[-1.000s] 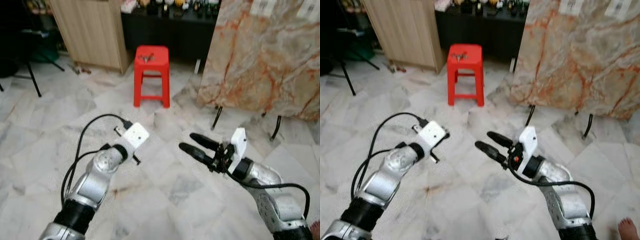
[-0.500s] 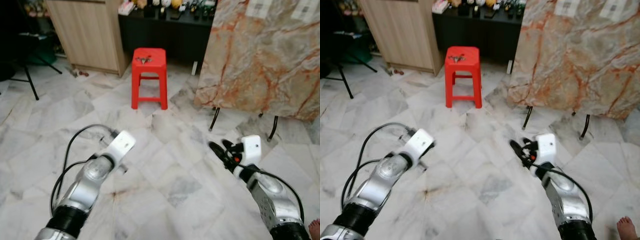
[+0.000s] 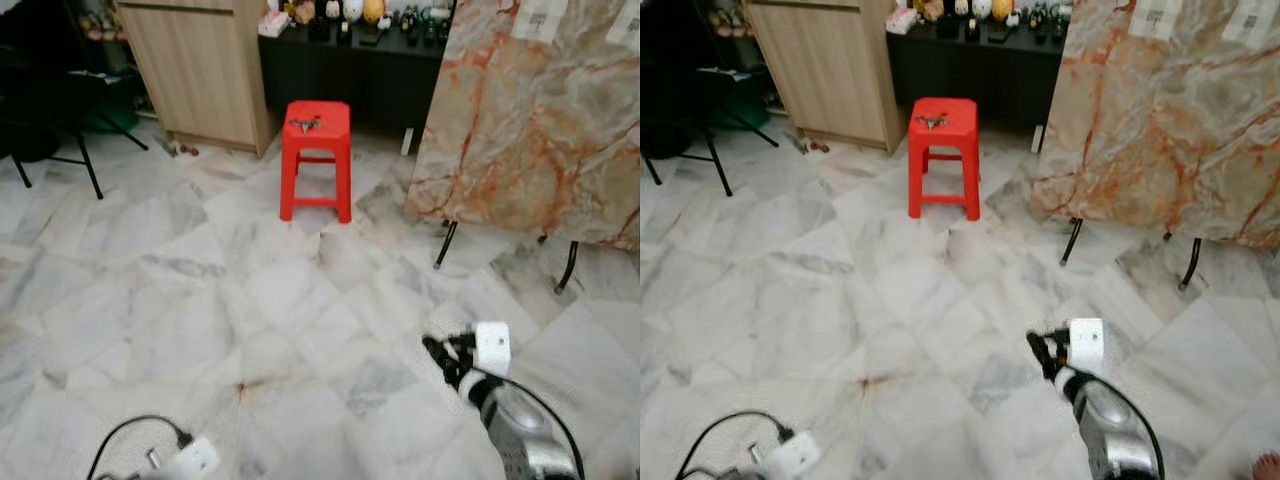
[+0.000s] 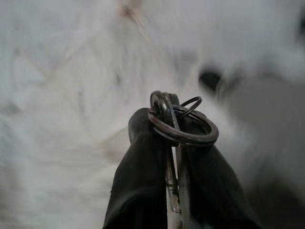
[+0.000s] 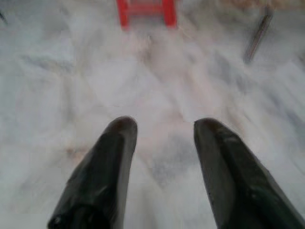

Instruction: Hang keys on a hook

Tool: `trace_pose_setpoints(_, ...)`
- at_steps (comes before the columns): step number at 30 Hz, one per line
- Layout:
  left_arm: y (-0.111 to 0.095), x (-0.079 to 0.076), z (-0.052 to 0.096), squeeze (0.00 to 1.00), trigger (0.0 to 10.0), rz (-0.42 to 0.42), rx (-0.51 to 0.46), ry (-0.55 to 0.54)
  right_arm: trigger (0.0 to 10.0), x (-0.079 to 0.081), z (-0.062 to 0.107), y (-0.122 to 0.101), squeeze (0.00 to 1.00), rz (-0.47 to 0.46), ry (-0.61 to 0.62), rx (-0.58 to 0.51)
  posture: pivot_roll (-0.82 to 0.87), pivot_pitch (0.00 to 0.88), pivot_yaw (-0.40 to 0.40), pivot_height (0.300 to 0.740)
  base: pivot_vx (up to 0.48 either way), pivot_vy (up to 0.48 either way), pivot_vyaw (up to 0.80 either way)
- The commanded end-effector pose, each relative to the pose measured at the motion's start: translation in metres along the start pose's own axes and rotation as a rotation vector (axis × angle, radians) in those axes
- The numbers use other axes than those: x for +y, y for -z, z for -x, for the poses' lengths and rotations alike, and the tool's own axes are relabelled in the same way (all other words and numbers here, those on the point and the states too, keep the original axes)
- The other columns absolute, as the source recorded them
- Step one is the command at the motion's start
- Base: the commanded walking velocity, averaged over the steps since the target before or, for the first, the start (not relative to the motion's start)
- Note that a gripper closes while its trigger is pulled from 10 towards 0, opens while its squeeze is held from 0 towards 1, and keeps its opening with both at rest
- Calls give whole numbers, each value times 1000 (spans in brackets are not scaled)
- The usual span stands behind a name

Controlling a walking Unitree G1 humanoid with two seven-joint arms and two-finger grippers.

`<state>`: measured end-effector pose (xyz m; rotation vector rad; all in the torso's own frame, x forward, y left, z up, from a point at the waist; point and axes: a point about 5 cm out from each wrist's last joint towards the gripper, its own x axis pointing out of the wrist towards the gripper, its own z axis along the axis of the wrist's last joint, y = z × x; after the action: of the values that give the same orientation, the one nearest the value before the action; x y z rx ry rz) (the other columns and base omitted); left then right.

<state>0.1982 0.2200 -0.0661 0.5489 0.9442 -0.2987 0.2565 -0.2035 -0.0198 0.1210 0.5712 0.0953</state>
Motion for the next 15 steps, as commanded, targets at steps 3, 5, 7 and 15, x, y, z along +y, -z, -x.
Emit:
trace_pose_setpoints(3,17,7,2,0,10000,192,42,-64,10000,-10,11,40,0,-12,98,156,-134,96,-28,727,0,0,0)
trace_pose_setpoints(5,20,6,3,0,10000,280,44,-77,10000,-12,19,59,0,-22,130,229,-129,97,-32,727,0,0,0)
trace_pose_setpoints(7,21,6,3,0,10000,375,18,-98,10000,-13,31,84,0,-39,169,317,-124,98,-34,727,0,0,0)
trace_pose_setpoints(15,23,-5,2,0,10000,500,10,-95,10000,-5,49,120,0,-130,223,427,-133,103,-28,727,0,0,0)
